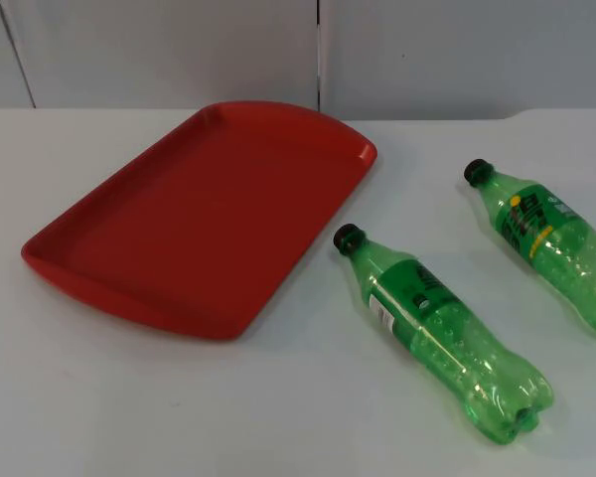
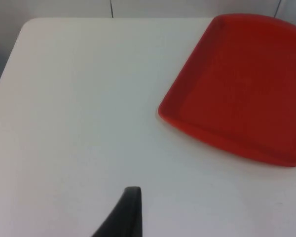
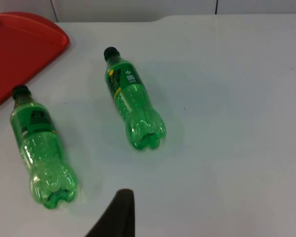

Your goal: Place the bottle upright on the tray.

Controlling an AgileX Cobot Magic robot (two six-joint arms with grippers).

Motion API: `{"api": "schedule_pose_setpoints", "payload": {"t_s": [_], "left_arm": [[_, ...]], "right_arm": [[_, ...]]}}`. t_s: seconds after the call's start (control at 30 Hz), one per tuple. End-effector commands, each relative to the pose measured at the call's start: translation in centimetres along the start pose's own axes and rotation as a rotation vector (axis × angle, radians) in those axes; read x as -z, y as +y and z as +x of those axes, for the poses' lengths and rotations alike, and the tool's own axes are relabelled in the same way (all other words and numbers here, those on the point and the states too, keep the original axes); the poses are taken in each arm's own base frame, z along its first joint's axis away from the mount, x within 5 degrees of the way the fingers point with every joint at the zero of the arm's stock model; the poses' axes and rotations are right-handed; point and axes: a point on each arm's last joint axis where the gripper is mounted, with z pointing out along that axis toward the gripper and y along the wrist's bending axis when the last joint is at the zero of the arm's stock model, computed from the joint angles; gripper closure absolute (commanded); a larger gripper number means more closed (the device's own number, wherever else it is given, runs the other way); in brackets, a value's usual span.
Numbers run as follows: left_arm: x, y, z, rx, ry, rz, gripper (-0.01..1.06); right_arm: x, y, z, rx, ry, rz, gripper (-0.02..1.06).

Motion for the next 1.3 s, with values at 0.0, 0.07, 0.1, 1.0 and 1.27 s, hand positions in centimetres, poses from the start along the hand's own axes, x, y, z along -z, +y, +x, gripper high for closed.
{"api": "schedule_pose_setpoints", "payload": {"t_s": [0.0, 0.07, 0.1, 1.0, 1.27], "left_arm": [[-0.1, -0.1, -0.5, 0.018, -0.012, 0.009, 0.0], [-0.1, -0.1, -0.6, 0.019, -0.017, 0.01, 0.0], [-0.2, -0.1, -0.7, 0.02, -0.02, 0.012, 0.0], [-2.4, -1.7, -8.0, 0.038, 0.079, 0.15, 0.0], [-4.6, -2.0, -9.9, 0.031, 0.222, 0.172, 0.0]], "right_arm": [[-0.1, 0.0, 0.1, -0.003, -0.005, 0.003, 0.01], [-0.1, 0.0, 0.1, -0.003, -0.005, 0.003, 0.01], [-0.1, 0.0, 0.1, -0.003, -0.005, 0.003, 0.01], [-0.1, 0.0, 0.1, -0.003, -0.005, 0.003, 0.01], [-0.1, 0.0, 0.1, -0.003, -0.005, 0.003, 0.01]]}}
